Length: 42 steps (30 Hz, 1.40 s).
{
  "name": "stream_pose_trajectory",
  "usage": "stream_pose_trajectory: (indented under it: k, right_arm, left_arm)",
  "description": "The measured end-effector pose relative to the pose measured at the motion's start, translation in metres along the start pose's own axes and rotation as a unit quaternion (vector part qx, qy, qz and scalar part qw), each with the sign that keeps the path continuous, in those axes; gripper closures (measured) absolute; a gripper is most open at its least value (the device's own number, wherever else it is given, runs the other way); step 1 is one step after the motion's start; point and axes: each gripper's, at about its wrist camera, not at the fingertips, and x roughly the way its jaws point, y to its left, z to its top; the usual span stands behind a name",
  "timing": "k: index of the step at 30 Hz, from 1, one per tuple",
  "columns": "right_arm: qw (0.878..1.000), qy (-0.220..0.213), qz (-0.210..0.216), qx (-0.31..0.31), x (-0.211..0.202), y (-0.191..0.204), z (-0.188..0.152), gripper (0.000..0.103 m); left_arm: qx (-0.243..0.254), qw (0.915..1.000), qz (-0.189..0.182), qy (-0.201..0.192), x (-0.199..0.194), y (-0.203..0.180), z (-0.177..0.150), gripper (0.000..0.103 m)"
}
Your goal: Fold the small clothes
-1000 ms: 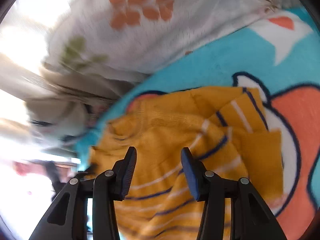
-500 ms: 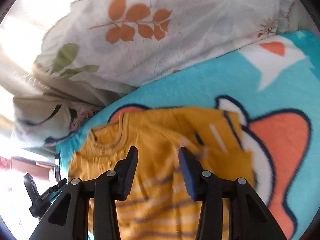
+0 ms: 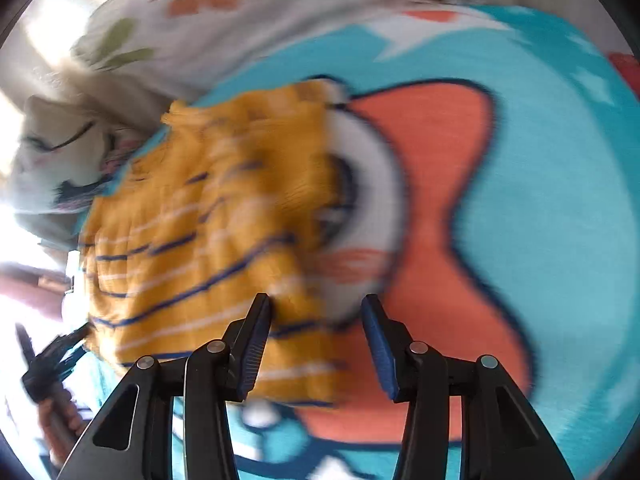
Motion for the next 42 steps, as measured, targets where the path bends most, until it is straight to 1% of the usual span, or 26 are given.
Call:
stream_pose_trajectory:
  k: [1,2,4,6,8,10,12,15,17,18,20,21,22,24,27,29,32,34,35,38,39,40,42]
  right_arm:
    - [1.000,-0.008,0.008,0.001,-0.009,-0.003,0.000,0.051]
    - [1.000,-0.017,0.008,-0.005,-0.019,-0.003,0.000,0.051]
    - [0.999,-0.032,0.012,-0.026,-0.037,0.005,0.002,0.051]
    - [0.998,-0.038,0.019,-0.045,-0.045,0.019,0.003,0.051]
    - [0.997,-0.033,0.028,-0.069,-0.049,0.039,0.003,0.051]
    - [0.995,-0.023,0.037,-0.093,-0.044,0.065,0.001,0.050]
    - [0.992,-0.015,0.043,-0.120,-0.041,0.087,-0.004,0.050]
    - [0.986,0.006,0.045,-0.162,-0.021,0.137,-0.011,0.050]
    - [0.981,0.020,0.042,-0.190,-0.006,0.174,-0.015,0.050]
    - [0.979,0.026,0.042,-0.198,0.001,0.188,-0.017,0.050]
    - [0.974,0.043,0.042,-0.217,0.024,0.226,-0.022,0.049]
    - [0.972,0.049,0.041,-0.225,0.033,0.241,-0.025,0.049]
    - [0.970,0.055,0.039,-0.233,0.044,0.258,-0.027,0.049]
    - [0.967,0.068,0.037,-0.242,0.069,0.292,-0.032,0.049]
    - [0.966,0.083,0.028,-0.242,0.107,0.331,-0.034,0.048]
    - [0.968,0.083,0.008,-0.238,0.130,0.349,-0.034,0.048]
    - [0.967,0.078,-0.044,-0.240,0.163,0.371,-0.035,0.048]
    - [0.964,0.063,-0.083,-0.245,0.177,0.384,-0.037,0.043]
    - [0.962,0.055,-0.102,-0.249,0.183,0.389,-0.039,0.039]
    - [0.947,0.033,-0.177,-0.265,0.197,0.403,-0.048,0.039]
    - [0.944,0.027,-0.192,-0.268,0.201,0.406,-0.050,0.042]
    - [0.936,0.021,-0.217,-0.276,0.205,0.408,-0.054,0.045]
    - [0.924,0.008,-0.244,-0.293,0.208,0.411,-0.061,0.053]
  left_arm:
    - [-0.002,1.0000,-0.004,-0.007,-0.008,0.003,-0.002,0.030]
    - [0.000,0.9999,-0.006,-0.015,-0.016,0.004,-0.005,0.030]
    - [0.005,0.9997,-0.014,-0.022,-0.026,0.001,-0.010,0.030]
    - [0.004,0.9991,-0.036,-0.023,-0.027,-0.005,-0.014,0.030]
    - [0.002,0.9983,-0.056,-0.017,-0.019,-0.015,-0.014,0.030]
    - [0.001,0.9976,-0.069,-0.004,-0.009,-0.023,-0.016,0.030]
    - [-0.002,0.9966,-0.083,0.008,0.001,-0.024,-0.018,0.030]
    - [-0.009,0.9956,-0.088,0.029,0.023,-0.021,-0.016,0.030]
    - [-0.015,0.9941,-0.099,0.042,0.033,-0.015,-0.013,0.030]
    - [-0.009,0.9930,-0.109,0.045,0.034,-0.013,-0.011,0.030]
    - [0.006,0.9918,-0.118,0.048,0.031,-0.010,-0.009,0.039]
    - [0.014,0.9913,-0.120,0.053,0.028,-0.006,-0.008,0.048]
    - [0.019,0.9907,-0.122,0.056,0.025,-0.003,-0.007,0.050]
    - [0.024,0.9900,-0.127,0.055,0.014,0.010,-0.004,0.050]
    - [0.026,0.9903,-0.129,0.045,-0.002,0.036,0.000,0.048]
    - [0.021,0.9912,-0.124,0.041,-0.007,0.053,0.004,0.048]
    - [0.005,0.9914,-0.124,0.041,-0.011,0.082,0.010,0.047]
    - [-0.004,0.9916,-0.123,0.040,-0.011,0.096,0.012,0.047]
    - [-0.006,0.9919,-0.120,0.040,-0.011,0.102,0.013,0.047]
    - [-0.018,0.9914,-0.121,0.048,-0.009,0.117,0.016,0.047]
    - [-0.022,0.9910,-0.123,0.050,-0.008,0.120,0.016,0.047]
    - [-0.023,0.9908,-0.123,0.050,-0.009,0.123,0.016,0.047]
    - [-0.021,0.9909,-0.124,0.048,-0.010,0.126,0.017,0.047]
